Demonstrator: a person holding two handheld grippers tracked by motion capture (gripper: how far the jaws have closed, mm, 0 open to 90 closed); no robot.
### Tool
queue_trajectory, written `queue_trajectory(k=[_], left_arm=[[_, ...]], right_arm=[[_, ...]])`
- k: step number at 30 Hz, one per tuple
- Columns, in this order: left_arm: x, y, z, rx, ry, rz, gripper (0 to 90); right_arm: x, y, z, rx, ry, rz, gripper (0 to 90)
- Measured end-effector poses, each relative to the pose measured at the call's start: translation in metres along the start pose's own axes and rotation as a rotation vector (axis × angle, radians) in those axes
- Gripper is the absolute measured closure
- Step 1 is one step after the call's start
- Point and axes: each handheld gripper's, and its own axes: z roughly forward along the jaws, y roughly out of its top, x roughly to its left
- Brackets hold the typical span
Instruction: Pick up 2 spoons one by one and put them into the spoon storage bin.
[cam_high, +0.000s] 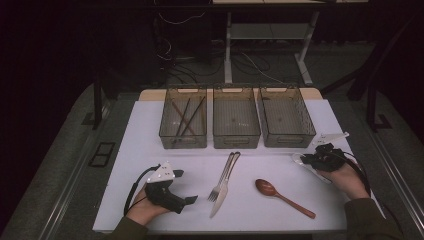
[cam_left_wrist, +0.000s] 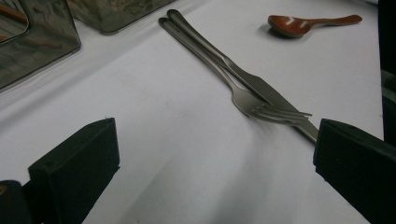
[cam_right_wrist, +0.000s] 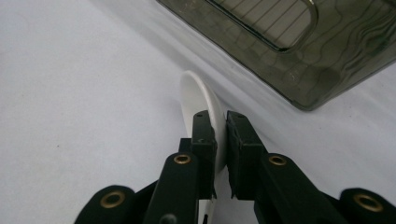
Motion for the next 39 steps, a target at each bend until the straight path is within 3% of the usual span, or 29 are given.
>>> queue_trajectory(k=[17, 39], left_arm=[[0.0, 0.0, -0.001, -0.003, 0.0, -0.003, 0.0], [-0.001, 0.001, 0.002, 0.004, -0.002, 0.004, 0.0]], right_arm=[[0.007, 0.008, -0.007, -0.017, 0.02, 0.006, 82.0], [0.019, 0.03, -0.013, -0.105, 0.068, 0.023, 82.0]])
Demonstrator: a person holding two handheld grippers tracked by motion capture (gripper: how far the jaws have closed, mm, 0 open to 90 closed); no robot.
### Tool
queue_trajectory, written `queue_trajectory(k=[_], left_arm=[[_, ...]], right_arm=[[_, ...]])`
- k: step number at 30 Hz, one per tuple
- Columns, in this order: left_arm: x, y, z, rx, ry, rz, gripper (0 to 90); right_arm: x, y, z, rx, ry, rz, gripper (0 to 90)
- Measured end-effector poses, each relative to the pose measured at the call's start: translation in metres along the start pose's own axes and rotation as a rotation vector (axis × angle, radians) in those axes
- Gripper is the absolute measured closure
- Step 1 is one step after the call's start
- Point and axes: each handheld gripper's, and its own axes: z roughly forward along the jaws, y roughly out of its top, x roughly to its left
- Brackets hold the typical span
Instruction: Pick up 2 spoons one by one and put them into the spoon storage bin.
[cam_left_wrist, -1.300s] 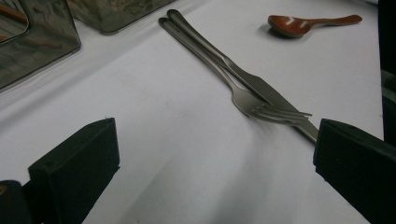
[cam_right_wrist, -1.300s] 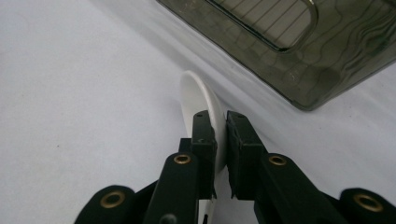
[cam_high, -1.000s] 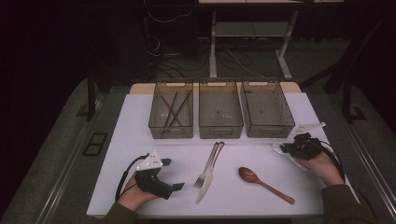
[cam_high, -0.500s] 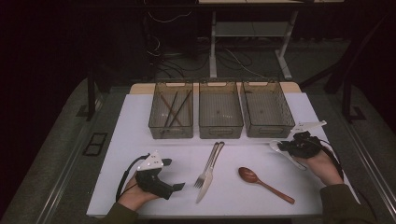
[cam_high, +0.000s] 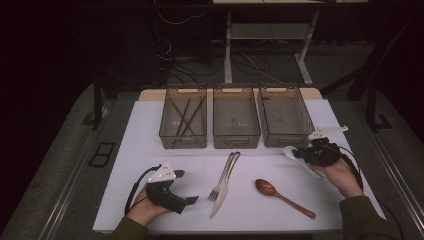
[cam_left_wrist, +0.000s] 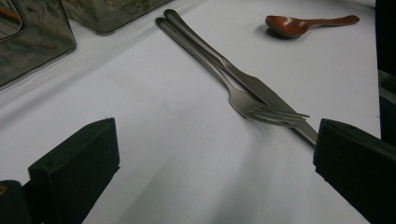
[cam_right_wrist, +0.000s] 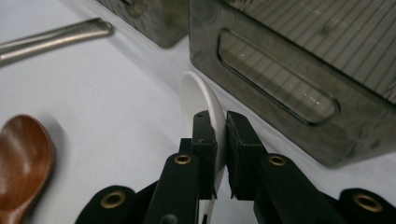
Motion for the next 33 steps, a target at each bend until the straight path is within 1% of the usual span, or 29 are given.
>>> queue_trajectory(k=[1, 4, 14, 22, 28, 33], left_arm=[[0.0, 0.0, 0.0, 0.0, 0.001, 0.001, 0.0], [0.0, 0.0, 0.0, -0.001, -0.001, 0.004, 0.0], [0.0, 0.001, -0.001, -0.008, -0.002, 0.002, 0.0], [-0.001, 0.001, -0.001, -0.007, -0.003, 0.004, 0.0], [0.0, 0.001, -0.001, -0.009, -0.004, 0.006, 0.0], [-0.001, 0.002, -0.001, -0.023, -0.001, -0.001, 0.0]], right_arm=[[0.0, 0.001, 0.001, -0.008, 0.0, -0.002, 82.0], [0.003, 0.006, 0.002, -0.009, 0.01, -0.001, 82.1], [0.014, 0.025, 0.007, -0.042, 0.038, -0.025, 82.1], [0.023, 0.041, 0.006, -0.08, 0.056, -0.043, 82.1], [0.026, 0.052, 0.005, -0.112, 0.067, -0.055, 82.1], [0.03, 0.067, 0.006, -0.141, 0.08, -0.065, 82.0]])
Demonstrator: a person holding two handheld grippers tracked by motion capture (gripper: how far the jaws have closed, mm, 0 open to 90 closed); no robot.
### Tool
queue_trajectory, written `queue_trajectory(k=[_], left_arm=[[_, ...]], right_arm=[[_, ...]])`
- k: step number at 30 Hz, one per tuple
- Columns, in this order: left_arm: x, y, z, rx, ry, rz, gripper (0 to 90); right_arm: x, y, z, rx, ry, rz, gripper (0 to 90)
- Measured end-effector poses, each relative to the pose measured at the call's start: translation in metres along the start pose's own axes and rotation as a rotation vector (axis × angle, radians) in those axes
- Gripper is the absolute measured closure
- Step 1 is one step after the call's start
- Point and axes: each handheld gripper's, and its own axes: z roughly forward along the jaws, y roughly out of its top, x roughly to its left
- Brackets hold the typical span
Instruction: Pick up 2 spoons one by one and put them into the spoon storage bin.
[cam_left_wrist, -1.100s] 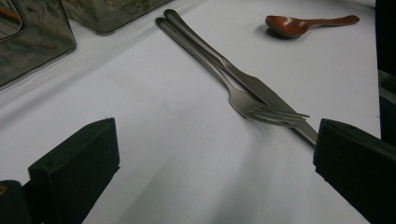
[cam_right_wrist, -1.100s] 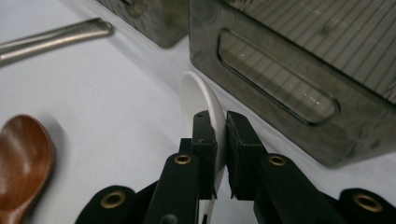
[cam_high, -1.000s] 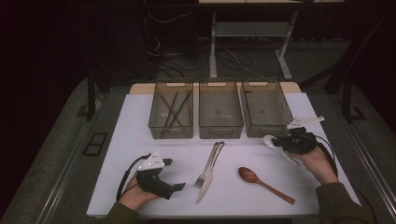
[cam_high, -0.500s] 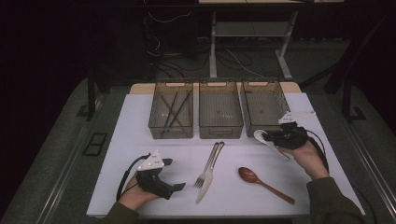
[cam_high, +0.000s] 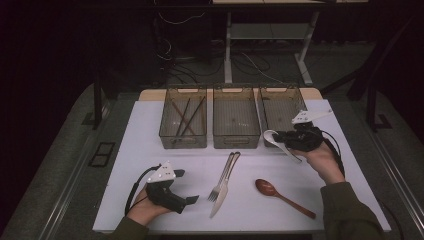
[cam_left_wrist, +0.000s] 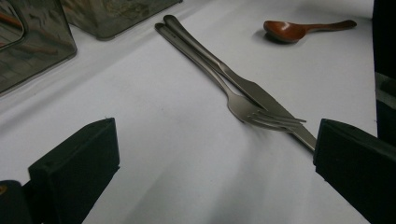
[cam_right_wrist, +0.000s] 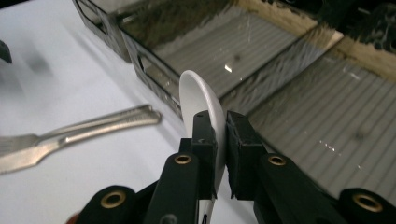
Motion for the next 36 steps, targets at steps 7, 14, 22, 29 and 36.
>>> queue_trajectory(k=[7, 14, 22, 29, 36], left_arm=[[0.0, 0.0, 0.0, -0.003, -0.006, 0.001, 0.0], [-0.001, 0.0, 0.001, -0.002, -0.008, 0.003, 0.0], [-0.001, 0.0, 0.0, -0.002, -0.008, 0.001, 0.0], [-0.001, 0.0, 0.0, -0.005, -0.009, -0.002, 0.0], [0.0, 0.0, 0.0, -0.001, -0.012, 0.003, 0.0]], right_arm=[[0.002, 0.024, 0.016, -0.028, 0.012, -0.009, 82.0], [-0.001, 0.05, 0.039, -0.024, 0.013, -0.008, 82.0], [-0.003, 0.072, 0.064, -0.054, 0.031, -0.013, 82.0], [-0.003, 0.088, 0.084, -0.057, 0.034, -0.007, 82.0], [0.002, 0.097, 0.109, 0.007, 0.016, -0.021, 81.9]])
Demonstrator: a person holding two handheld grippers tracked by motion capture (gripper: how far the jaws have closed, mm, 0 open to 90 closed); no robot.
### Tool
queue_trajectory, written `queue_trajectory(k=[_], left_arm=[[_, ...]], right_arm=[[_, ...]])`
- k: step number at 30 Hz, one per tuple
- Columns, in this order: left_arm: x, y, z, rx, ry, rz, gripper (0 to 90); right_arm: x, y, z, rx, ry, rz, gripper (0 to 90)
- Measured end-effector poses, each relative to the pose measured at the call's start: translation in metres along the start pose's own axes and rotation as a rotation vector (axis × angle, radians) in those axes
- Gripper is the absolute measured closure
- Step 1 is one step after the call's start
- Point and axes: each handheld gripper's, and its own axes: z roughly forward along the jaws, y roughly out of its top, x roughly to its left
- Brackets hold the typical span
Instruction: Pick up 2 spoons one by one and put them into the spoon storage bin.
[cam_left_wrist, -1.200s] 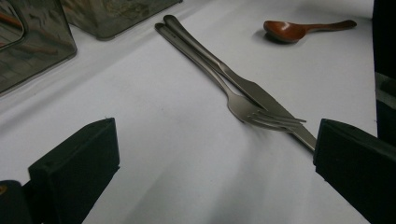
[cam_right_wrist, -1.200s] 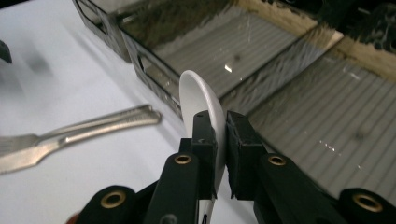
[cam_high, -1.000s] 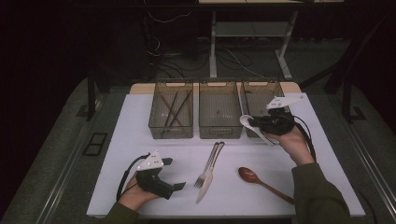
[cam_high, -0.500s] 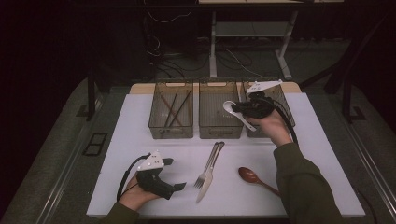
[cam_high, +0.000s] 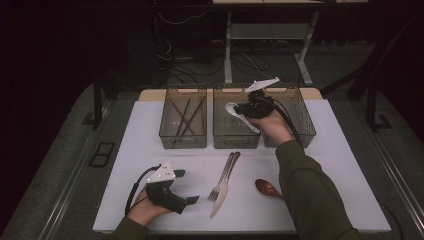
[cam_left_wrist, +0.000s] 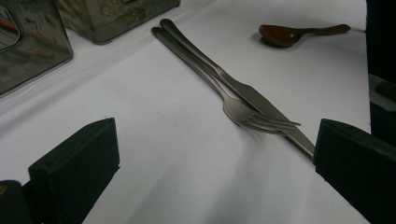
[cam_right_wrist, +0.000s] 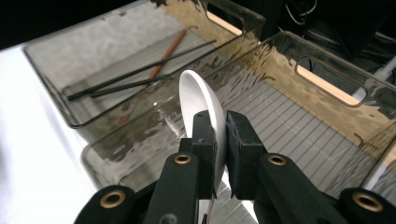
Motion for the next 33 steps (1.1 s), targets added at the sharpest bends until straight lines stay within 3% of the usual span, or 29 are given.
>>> queue_trajectory(k=[7, 15, 17, 25, 33], left_arm=[[0.0, 0.0, 0.0, -0.006, -0.002, 0.0, 0.0], [0.0, 0.0, 0.0, -0.002, -0.002, 0.003, 0.0], [0.0, 0.0, 0.0, -0.002, -0.002, 0.003, 0.0], [-0.001, 0.0, 0.0, -0.006, -0.005, -0.001, 0.0], [0.001, -0.001, -0.001, 0.003, -0.001, 0.002, 0.0]], right_arm=[[0.004, -0.002, 0.023, 0.087, 0.0, -0.011, 81.9], [0.008, -0.005, 0.032, 0.145, 0.011, -0.009, 81.3], [0.008, -0.006, 0.033, 0.161, 0.021, -0.01, 76.7], [0.005, -0.005, 0.023, 0.13, 0.038, -0.005, 64.2], [0.004, -0.011, -0.002, 0.055, 0.068, 0.053, 51.9]])
